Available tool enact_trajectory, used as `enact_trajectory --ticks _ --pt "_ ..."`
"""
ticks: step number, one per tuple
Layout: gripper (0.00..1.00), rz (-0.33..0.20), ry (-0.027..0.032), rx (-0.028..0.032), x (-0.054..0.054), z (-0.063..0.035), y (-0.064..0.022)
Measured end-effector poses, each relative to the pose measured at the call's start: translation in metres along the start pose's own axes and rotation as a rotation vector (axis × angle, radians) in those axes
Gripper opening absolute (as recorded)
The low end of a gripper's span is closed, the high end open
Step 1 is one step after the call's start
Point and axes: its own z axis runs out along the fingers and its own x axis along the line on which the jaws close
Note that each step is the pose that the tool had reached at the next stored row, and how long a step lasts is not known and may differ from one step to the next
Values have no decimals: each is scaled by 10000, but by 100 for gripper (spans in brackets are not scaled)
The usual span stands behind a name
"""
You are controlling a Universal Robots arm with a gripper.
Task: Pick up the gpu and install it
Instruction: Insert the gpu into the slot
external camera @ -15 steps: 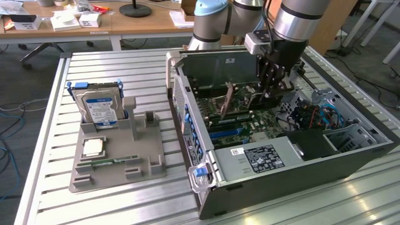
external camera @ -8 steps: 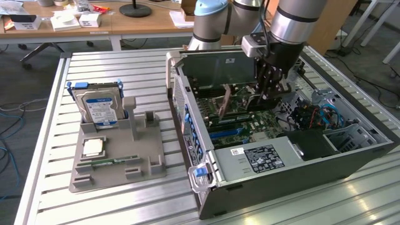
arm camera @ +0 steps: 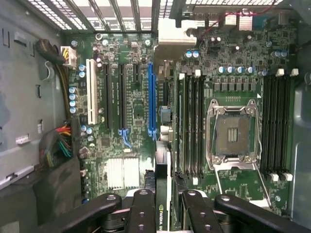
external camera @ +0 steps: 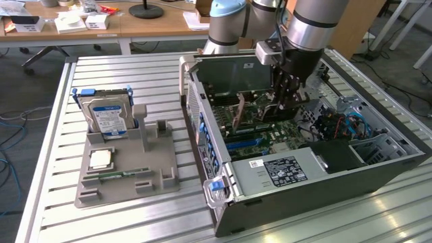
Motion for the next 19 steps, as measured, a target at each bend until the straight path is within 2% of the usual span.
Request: enact_trajectory --ticks 3,13,19 --pt "26 0 3 3 1 9 29" --pt "26 3 0 4 1 12 42" --pt "26 0 0 3 4 12 127"
